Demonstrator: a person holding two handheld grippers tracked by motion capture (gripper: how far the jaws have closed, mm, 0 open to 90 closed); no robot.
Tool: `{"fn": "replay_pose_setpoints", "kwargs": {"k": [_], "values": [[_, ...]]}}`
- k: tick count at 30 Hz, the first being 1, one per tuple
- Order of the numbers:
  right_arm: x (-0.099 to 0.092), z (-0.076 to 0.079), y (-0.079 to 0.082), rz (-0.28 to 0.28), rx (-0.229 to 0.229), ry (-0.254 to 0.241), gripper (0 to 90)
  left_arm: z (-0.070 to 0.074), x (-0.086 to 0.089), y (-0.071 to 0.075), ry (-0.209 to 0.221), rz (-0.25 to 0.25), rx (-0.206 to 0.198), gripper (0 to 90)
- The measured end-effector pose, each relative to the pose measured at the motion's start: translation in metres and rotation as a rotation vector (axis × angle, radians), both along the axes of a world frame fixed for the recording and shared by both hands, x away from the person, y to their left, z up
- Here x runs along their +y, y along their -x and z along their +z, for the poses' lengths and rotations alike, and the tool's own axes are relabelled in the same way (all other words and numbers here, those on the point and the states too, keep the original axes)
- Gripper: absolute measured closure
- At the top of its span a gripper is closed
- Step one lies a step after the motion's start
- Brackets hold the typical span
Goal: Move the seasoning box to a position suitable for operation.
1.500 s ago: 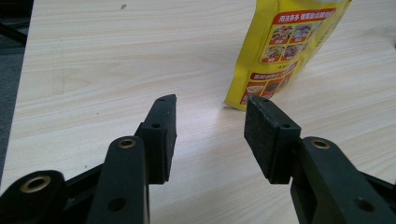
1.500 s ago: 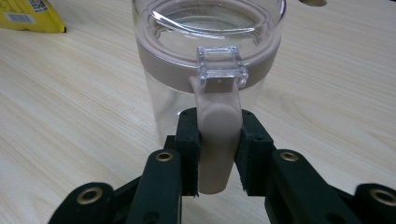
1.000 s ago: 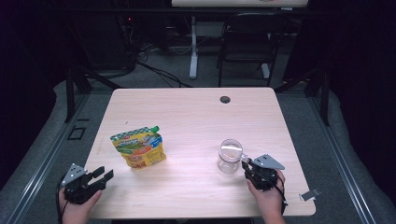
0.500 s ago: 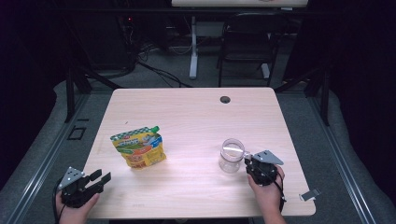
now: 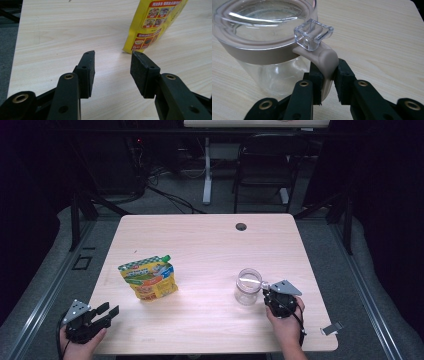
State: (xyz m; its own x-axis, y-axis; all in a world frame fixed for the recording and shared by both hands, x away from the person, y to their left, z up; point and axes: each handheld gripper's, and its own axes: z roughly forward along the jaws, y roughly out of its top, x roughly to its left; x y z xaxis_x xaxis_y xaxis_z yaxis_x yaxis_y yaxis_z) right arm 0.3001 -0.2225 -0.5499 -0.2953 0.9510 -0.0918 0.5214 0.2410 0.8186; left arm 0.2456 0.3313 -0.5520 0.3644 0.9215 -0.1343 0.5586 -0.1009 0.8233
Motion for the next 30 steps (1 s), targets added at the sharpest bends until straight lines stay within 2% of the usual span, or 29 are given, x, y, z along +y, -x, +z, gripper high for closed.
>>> {"fn": "replay_pose_setpoints", "kwargs": {"k": [6, 12, 16, 20, 21, 22, 25, 26, 30], "values": [[-0.001, 0.001, 0.003, 0.027, 0.009, 0.009, 77.6, 0.001, -0.004, -0.002, -0.013, -0.019, -0.004, 55.3], [0.0, 0.002, 0.008, 0.053, 0.014, 0.013, 77.6, 0.002, -0.009, -0.004, -0.007, -0.038, -0.012, 55.3], [0.001, 0.003, 0.013, 0.092, 0.012, 0.023, 77.7, 0.003, -0.015, -0.007, -0.017, -0.063, -0.017, 55.3], [0.007, 0.003, 0.022, 0.158, 0.008, 0.03, 78.1, 0.004, -0.024, -0.011, -0.022, -0.096, -0.025, 55.3], [0.007, 0.003, 0.022, 0.158, 0.008, 0.03, 78.1, 0.004, -0.024, -0.011, -0.022, -0.096, -0.025, 55.3], [0.01, 0.003, 0.025, 0.184, 0.007, 0.034, 78.1, 0.005, -0.026, -0.011, -0.025, -0.104, -0.023, 55.3], [0.012, 0.003, 0.027, 0.2, 0.01, 0.035, 78.0, 0.005, -0.03, -0.012, -0.032, -0.117, -0.027, 55.3], [0.013, 0.003, 0.029, 0.227, 0.012, 0.032, 78.0, 0.006, -0.031, -0.012, -0.034, -0.12, -0.028, 55.3], [0.015, 0.003, 0.03, 0.247, 0.013, 0.024, 78.1, 0.006, -0.033, -0.012, -0.026, -0.128, -0.032, 55.4]]}}
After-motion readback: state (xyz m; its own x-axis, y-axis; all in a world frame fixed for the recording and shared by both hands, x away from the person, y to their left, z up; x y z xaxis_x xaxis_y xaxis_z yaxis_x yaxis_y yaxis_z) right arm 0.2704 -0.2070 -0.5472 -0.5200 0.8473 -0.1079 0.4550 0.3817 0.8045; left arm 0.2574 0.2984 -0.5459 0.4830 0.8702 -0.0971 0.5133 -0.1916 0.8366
